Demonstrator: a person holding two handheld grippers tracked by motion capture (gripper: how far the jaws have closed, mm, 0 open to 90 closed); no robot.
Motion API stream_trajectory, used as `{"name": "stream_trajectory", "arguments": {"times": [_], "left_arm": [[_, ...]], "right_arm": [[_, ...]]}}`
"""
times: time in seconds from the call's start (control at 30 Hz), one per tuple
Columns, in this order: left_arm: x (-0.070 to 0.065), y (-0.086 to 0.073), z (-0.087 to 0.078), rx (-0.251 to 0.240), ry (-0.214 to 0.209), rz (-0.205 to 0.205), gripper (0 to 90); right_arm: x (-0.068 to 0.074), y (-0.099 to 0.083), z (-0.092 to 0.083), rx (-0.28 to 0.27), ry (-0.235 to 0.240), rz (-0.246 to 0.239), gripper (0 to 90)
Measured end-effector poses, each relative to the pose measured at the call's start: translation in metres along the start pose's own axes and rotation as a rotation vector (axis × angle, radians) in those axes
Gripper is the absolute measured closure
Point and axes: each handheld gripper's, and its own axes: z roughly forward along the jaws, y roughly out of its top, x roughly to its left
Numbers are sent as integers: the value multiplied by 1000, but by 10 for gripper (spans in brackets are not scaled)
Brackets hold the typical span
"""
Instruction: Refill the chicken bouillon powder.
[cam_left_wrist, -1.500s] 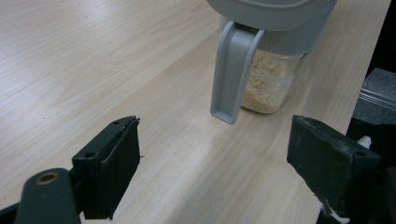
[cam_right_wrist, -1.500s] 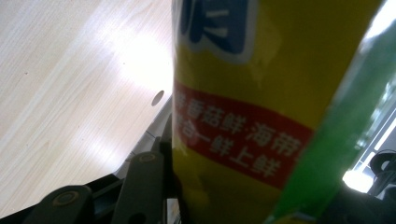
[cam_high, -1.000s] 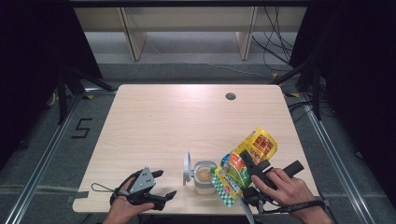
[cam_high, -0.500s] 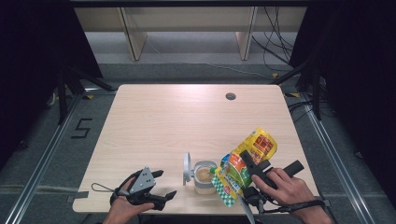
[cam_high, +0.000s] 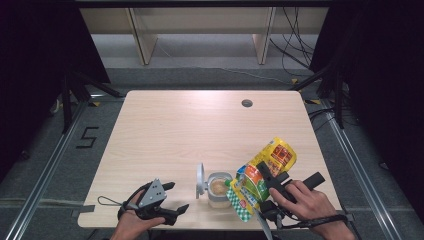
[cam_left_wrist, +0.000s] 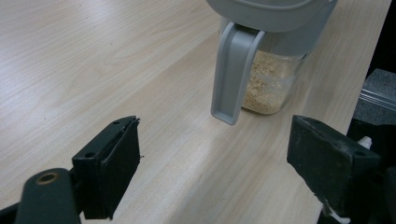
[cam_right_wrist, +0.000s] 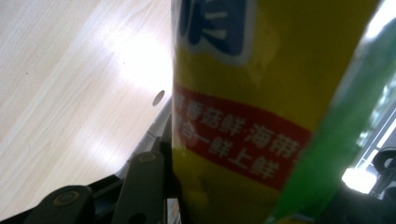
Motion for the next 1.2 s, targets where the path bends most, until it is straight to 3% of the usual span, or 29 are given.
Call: {"name": "stream_trajectory", "arguments": {"times": [0.6,0.77,0.8,1.07,1.2], "left_arm": [[-1,0,0,0,-2,-16,165],[1,0,0,0,-3,20,165],[0,0,0,0,-4,-7,165],[-1,0,0,1,0,-16,165],[1,1,0,1,-3,20,165]], "right_arm": [[0,3,-1,8,-5,-12,629],[0,3,-1,7,-3,-12,629],[0,3,-1,9,-6,-14,629],[-1,2,-1,8,-2,-7,629],[-1,1,-1,-1,-3,-5,630]]}}
